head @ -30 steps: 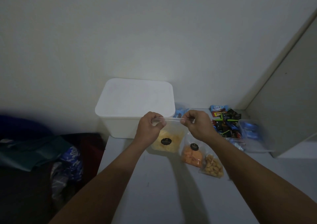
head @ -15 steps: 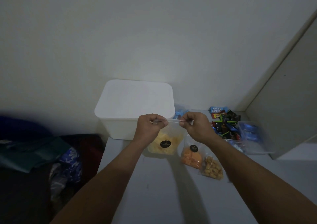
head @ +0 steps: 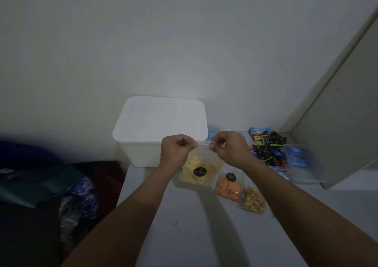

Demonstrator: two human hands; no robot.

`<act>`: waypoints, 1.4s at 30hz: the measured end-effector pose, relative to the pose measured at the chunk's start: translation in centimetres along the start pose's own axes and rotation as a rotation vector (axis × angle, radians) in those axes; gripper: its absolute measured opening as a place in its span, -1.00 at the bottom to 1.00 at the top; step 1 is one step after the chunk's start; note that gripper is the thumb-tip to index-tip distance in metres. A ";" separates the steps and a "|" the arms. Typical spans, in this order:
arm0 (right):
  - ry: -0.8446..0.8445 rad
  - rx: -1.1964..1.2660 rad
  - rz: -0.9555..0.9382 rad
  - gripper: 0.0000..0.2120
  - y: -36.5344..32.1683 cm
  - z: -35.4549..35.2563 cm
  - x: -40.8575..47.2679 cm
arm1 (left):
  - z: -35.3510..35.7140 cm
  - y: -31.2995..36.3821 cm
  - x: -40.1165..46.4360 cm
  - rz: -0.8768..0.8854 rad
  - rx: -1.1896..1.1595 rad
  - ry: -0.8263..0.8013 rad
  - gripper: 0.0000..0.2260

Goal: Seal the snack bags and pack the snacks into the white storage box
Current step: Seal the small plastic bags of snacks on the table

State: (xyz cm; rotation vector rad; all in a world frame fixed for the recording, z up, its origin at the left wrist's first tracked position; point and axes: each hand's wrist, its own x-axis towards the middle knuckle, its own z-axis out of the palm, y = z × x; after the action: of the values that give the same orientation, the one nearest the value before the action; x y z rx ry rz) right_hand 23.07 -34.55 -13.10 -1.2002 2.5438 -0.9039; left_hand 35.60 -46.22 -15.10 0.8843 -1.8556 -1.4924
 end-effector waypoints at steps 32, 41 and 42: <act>-0.076 0.075 0.004 -0.96 1.2 -1.0 0.4 | -0.5 -0.4 0.8 -0.056 0.010 -0.105 -0.89; -0.096 0.137 -0.021 -0.91 1.8 -1.2 0.3 | -2.1 -1.3 1.1 -0.111 -0.121 -0.062 -0.89; -0.094 0.119 -0.014 -0.93 1.9 -1.2 0.3 | -2.2 -1.4 1.2 -0.118 -0.118 -0.070 -0.87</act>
State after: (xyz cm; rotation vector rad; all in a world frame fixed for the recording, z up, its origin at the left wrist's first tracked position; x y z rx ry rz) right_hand 21.15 -33.31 -13.29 -1.1969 2.3760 -0.9628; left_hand 36.79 -48.68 -15.97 0.9095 -1.7703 -1.7064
